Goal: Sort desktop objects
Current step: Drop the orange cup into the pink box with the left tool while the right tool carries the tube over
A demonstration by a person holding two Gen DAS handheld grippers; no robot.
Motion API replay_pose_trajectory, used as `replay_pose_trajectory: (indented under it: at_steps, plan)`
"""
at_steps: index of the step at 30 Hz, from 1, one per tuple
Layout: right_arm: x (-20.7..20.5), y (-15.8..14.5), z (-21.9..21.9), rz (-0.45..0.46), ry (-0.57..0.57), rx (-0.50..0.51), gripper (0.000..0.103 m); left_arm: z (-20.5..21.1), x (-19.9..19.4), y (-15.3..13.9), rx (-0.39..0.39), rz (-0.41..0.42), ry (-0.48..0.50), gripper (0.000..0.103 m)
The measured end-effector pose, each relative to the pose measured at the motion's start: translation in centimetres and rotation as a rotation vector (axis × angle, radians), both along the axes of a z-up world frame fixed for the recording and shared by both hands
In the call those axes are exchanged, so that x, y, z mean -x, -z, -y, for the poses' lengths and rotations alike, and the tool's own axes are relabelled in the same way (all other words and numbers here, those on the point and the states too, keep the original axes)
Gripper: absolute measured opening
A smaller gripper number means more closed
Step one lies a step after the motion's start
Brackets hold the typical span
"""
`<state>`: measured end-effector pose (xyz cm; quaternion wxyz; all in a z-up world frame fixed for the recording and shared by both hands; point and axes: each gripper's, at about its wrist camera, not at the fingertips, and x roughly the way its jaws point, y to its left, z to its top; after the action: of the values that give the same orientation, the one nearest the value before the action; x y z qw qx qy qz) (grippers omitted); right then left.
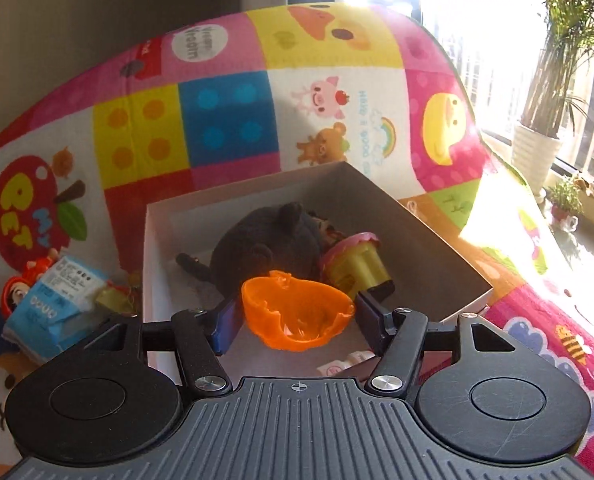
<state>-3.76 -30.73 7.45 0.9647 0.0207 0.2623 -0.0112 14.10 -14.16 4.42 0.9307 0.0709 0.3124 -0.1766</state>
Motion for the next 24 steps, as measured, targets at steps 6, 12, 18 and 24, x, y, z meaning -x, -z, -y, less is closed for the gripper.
replay_pose_trajectory:
  at_steps: [6, 12, 18, 24]
  plan:
    - [-1.3, 0.5, -0.7, -0.022, -0.013, 0.008, 0.076, -4.7, 5.7, -1.6, 0.137, 0.121, -0.024, 0.096]
    - [-6.6, -0.9, -4.8, -0.019, -0.112, 0.057, 0.076, -10.7, 10.3, -0.4, 0.124, 0.142, -0.150, 0.099]
    - [-13.6, 0.8, -8.0, -0.170, -0.130, 0.056, 0.076, -15.6, 11.6, 1.7, 0.157, 0.066, -0.264, 0.100]
    - [-15.5, 1.0, -8.9, -0.273, -0.131, 0.023, 0.076, -18.6, 11.7, 2.8, 0.222, 0.057, -0.381, 0.101]
